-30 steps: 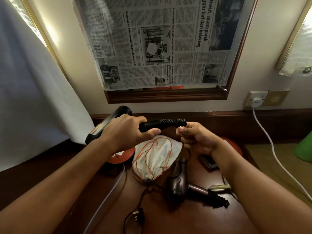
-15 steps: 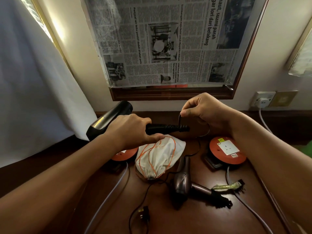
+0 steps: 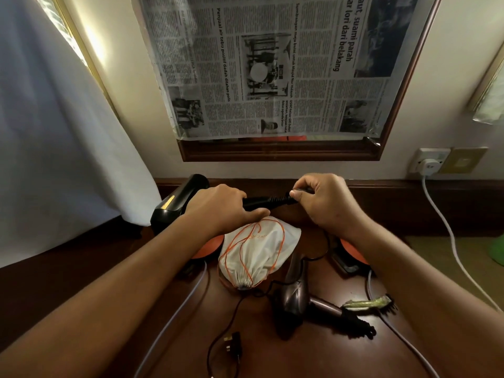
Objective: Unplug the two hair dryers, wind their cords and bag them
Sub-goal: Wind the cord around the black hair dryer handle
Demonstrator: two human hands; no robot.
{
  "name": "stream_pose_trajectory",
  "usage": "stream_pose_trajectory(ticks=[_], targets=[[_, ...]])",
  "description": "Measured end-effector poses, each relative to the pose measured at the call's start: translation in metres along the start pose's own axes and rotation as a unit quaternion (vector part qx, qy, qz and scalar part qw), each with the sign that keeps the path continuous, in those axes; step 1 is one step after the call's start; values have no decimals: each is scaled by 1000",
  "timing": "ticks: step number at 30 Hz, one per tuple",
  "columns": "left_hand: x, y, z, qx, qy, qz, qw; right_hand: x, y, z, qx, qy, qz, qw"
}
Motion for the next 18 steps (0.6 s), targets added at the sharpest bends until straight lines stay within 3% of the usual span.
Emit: stream_pose_trajectory(ticks=[7,11,18], targets=[[6,7,-1,-35,31,-34,998,-32,6,16,89,43,25,995],[9,6,-3,-40,54,-51,996,-48,7,27,223,-3,86,971],[4,9,-3,-48,83,-35,995,-64,12,36,334,-49,151,929]])
Point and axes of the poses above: each hand's wrist, its own x-axis towards the middle knuckle, its own z-axis out of the palm, y = z × x, the point moved 2 cm from there along x, towards the middle knuckle
